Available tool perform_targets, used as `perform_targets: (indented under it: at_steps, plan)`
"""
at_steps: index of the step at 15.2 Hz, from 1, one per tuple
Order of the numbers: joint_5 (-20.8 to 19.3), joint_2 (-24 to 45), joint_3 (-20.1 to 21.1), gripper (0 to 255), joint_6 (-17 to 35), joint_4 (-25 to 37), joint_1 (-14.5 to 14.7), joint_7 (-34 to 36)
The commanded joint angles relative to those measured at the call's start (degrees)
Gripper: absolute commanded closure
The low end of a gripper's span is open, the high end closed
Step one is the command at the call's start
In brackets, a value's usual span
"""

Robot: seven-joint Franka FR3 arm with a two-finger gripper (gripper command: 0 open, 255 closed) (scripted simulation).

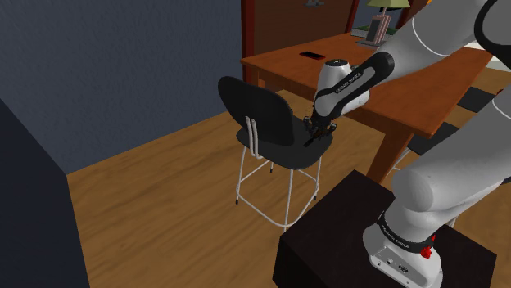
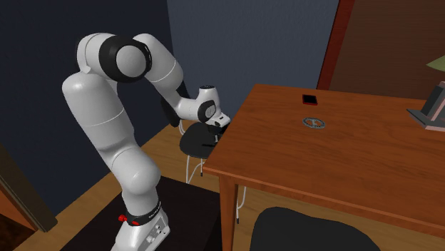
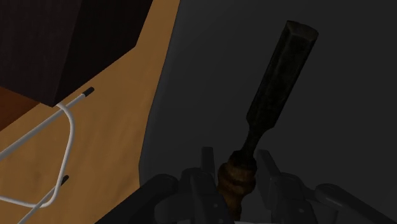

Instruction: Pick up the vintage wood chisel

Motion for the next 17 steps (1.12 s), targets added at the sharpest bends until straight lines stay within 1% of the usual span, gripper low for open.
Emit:
perform_targets:
  at_steps: [1, 15, 17]
  plan:
    - [0.4, -0.5, 0.0, 255, -0.9, 0.1, 0.2, -0.3]
    - [3.4, -9.2, -0.7, 255, -13.5, 4.2, 1.3, -3.2]
    - [3.4, -9.3, -0.7, 255, -13.7, 4.3, 1.3, -3.3]
